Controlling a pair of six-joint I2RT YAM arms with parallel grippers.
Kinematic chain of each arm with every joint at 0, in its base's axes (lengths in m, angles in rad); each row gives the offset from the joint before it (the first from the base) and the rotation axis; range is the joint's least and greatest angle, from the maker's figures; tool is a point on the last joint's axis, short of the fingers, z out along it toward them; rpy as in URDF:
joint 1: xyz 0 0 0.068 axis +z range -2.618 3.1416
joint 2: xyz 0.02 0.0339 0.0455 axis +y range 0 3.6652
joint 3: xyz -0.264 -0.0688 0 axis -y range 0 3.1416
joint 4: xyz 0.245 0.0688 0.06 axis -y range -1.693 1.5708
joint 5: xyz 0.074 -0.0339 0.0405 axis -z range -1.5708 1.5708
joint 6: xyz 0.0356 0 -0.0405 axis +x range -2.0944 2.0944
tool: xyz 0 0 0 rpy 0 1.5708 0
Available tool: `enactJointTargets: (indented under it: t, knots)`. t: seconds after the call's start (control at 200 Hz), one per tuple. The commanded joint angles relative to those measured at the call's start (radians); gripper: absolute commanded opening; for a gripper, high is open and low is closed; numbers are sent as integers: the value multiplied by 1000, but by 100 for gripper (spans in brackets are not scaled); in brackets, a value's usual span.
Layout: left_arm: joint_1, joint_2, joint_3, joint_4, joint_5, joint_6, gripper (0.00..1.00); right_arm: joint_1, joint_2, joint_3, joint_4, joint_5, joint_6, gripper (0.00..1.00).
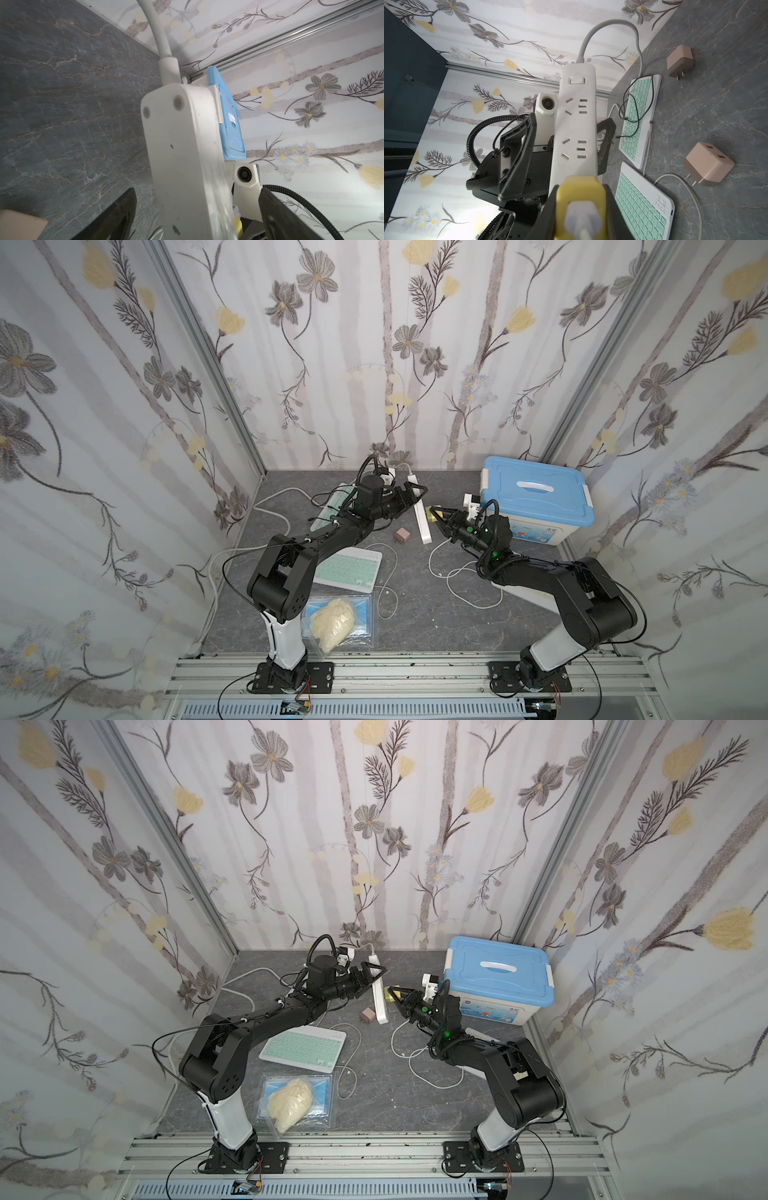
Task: Unplug the wireless keyboard
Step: Remove the plug from the socket.
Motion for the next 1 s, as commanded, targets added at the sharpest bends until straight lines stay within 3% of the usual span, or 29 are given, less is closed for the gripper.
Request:
enactJointTargets:
  t: [0.0,0.32,0.6,0.994]
  knots:
    - [1,14,-8,133,8,-64,85,2,2,0,155,-14,64,0]
    - [1,-3,-38,163,-17,-83,50,0,-5,9,164,-3,91,0]
    - [1,11,-14,132,8,-82,0,1,-20,27,103,-19,48,0]
    - [0,-6,-45,188,-86,-168,0,22,-5,44,105,-1,13,0]
